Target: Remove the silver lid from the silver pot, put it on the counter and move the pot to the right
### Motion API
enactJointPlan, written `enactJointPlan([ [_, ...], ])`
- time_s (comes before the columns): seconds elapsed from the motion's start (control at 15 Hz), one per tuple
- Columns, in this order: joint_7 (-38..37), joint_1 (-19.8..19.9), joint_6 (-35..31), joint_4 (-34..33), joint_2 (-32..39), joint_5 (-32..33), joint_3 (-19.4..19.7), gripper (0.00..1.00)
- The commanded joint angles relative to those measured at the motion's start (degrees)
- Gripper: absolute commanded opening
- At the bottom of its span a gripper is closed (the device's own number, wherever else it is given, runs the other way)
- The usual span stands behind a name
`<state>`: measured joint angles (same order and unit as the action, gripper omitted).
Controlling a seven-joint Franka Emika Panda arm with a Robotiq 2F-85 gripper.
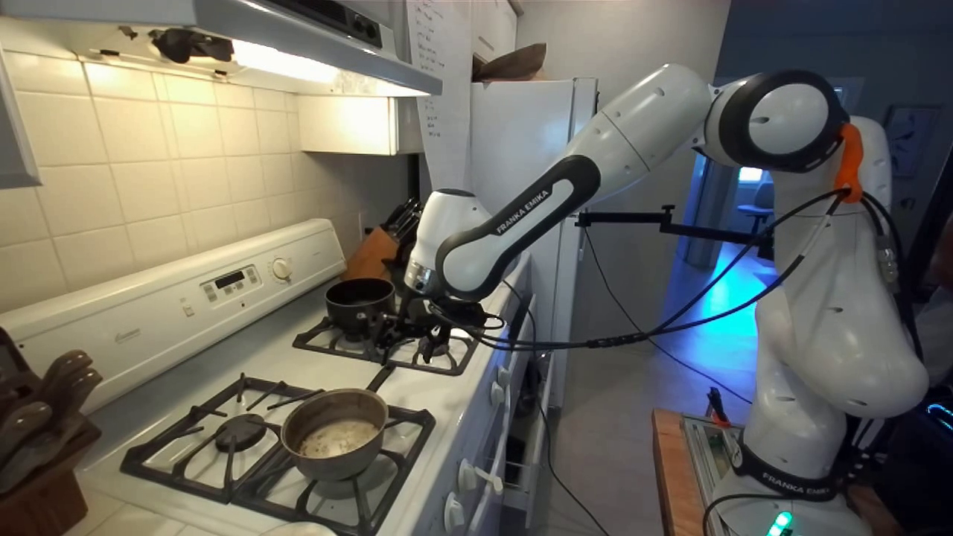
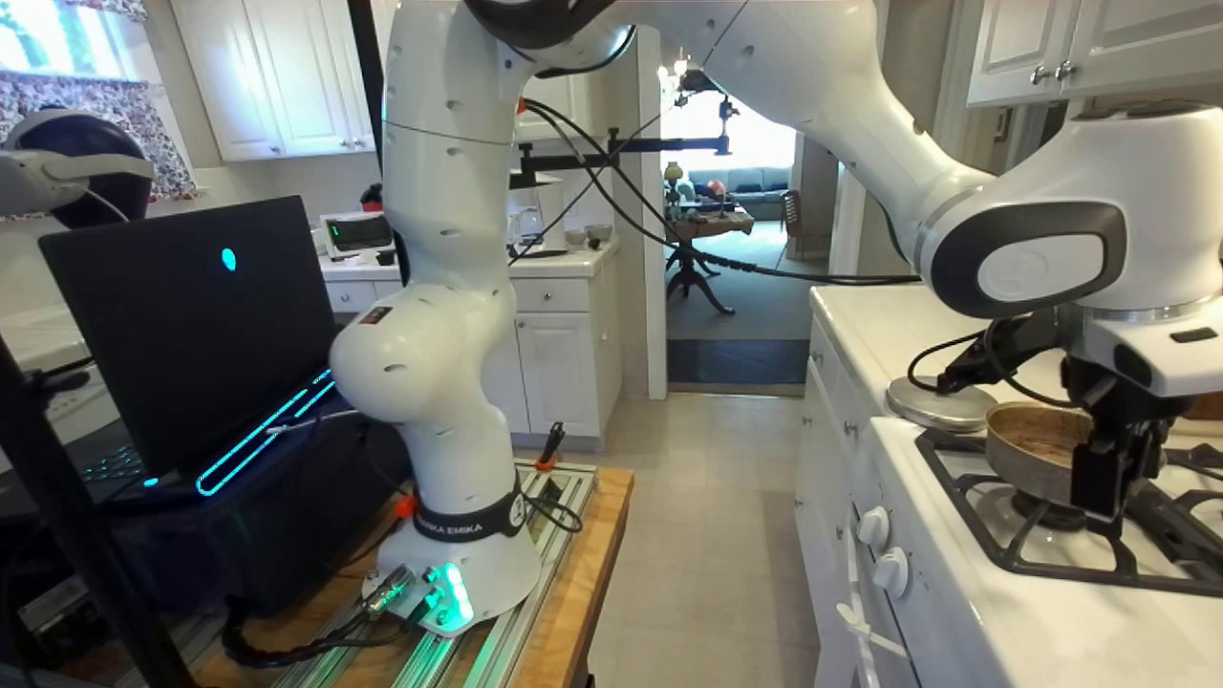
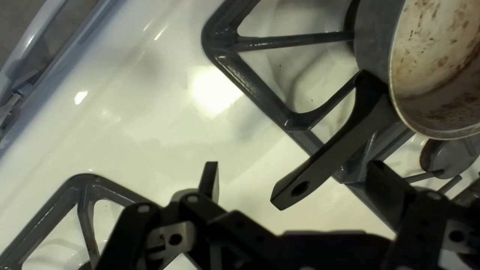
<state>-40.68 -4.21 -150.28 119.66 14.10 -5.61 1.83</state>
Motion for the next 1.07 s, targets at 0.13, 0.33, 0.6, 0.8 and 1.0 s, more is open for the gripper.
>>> enactJointPlan([
  [0.13, -2.4, -1.4, -0.3, -4.6, 4.0, 1.1, 1.1, 1.00],
  [0.33, -2.5, -1.9, -0.2, -6.2, 5.5, 1.3, 1.3, 1.00],
  [0.6, -2.8, -2.8, 0.2, -7.9, 7.4, 1.5, 1.7, 0.97],
  [0.8, -2.7, -3.3, 0.3, -9.0, 8.7, 1.4, 2.1, 0.79],
  [1.0, -2.7, -3.7, 0.3, -10.1, 9.8, 1.4, 2.6, 0.72],
])
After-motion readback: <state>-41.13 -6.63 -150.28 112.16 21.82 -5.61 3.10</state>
